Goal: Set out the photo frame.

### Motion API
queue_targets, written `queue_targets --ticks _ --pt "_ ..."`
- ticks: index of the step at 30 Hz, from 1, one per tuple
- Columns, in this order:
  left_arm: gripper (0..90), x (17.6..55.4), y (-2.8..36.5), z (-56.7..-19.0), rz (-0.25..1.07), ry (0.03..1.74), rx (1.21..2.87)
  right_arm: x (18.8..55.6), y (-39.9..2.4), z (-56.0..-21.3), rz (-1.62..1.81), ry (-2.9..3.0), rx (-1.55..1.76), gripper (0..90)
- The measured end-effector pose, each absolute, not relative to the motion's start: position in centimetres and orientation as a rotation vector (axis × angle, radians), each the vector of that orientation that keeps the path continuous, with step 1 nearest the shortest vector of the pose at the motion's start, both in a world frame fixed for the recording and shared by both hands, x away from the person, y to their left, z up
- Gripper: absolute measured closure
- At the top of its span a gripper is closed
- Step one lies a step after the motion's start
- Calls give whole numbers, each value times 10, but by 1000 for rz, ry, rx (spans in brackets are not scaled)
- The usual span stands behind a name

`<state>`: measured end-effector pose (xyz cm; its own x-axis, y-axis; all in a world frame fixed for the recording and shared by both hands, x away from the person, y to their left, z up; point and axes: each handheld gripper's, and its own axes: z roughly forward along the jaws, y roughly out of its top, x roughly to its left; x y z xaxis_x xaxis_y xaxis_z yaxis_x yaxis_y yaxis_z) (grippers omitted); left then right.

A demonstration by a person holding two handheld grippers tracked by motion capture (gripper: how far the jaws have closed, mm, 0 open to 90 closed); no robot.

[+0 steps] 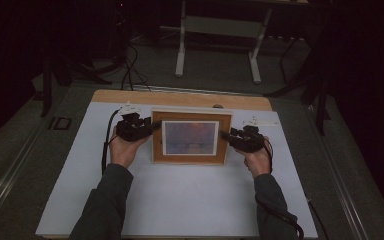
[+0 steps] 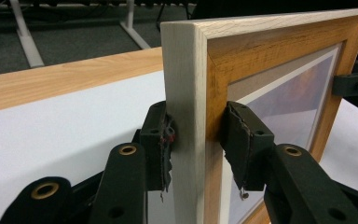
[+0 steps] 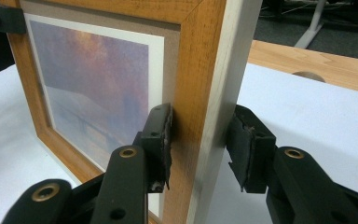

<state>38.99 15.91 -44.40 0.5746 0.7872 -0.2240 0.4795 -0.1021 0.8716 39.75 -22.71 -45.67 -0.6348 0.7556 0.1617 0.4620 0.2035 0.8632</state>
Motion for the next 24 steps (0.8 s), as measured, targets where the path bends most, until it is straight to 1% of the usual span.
queue_targets --ticks 10,13,17,24 --pt "629 387 158 -441 348 1078 1751 400 -227 -456 1395 2199 1146 604" --pt "590 386 159 -442 328 1074 1739 399 -229 -455 1384 2190 1147 548" --pt "549 383 159 -445 338 1065 1756 397 -235 -457 1372 2197 1174 509" --pt "516 371 164 -445 344 1065 1758 391 -243 -455 1361 2200 1170 487"
